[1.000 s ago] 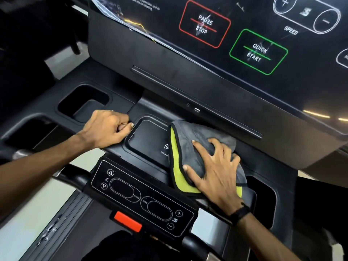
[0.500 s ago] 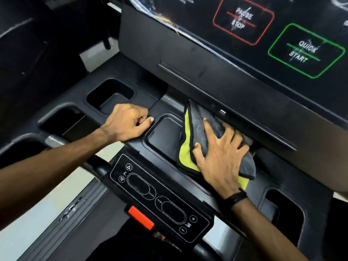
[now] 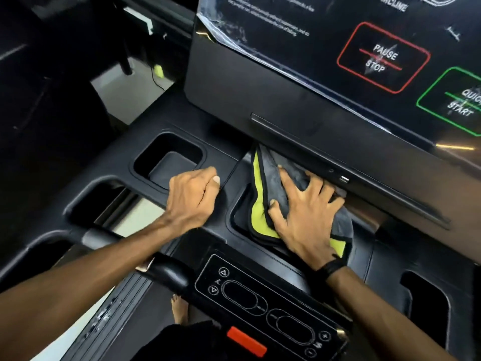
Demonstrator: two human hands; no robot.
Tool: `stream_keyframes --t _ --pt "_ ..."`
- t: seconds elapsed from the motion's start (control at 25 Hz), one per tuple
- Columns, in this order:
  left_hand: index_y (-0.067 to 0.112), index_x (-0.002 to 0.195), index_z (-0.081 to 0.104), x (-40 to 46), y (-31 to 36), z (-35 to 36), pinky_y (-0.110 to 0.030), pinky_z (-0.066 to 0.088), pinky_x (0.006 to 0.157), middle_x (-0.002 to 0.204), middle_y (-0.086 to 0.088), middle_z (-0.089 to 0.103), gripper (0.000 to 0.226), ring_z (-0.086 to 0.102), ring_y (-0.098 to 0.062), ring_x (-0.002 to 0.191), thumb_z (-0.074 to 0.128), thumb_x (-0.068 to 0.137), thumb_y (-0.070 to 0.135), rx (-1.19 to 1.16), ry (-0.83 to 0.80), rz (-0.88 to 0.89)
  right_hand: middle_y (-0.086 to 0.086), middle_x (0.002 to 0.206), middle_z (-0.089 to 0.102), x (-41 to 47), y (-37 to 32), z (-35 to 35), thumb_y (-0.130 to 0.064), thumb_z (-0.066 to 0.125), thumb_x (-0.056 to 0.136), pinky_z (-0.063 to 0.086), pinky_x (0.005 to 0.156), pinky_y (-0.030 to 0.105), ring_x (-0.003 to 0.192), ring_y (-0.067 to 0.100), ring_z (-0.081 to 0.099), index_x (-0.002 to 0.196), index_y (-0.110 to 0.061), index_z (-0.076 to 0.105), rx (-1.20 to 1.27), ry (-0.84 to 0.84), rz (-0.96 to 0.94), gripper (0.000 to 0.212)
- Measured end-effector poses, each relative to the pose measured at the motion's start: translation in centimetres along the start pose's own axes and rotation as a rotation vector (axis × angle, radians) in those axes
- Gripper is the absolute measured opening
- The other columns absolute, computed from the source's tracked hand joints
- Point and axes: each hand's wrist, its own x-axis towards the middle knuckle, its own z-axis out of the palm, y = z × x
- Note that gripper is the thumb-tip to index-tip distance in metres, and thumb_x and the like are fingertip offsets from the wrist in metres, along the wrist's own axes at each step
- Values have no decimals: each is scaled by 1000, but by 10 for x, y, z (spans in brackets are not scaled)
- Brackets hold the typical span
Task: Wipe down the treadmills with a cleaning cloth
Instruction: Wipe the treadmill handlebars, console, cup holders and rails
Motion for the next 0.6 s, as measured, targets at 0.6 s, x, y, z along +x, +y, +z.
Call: stream_keyframes --t 0.6 --pt "2 60 48 6 -10 -8 -51 40 56 54 -18 48 34 47 -34 53 32 80 25 -256 213 -351 1 104 50 26 -84 -16 -66 41 87 34 79 44 94 23 46 127 -32 55 174 -125 -331 55"
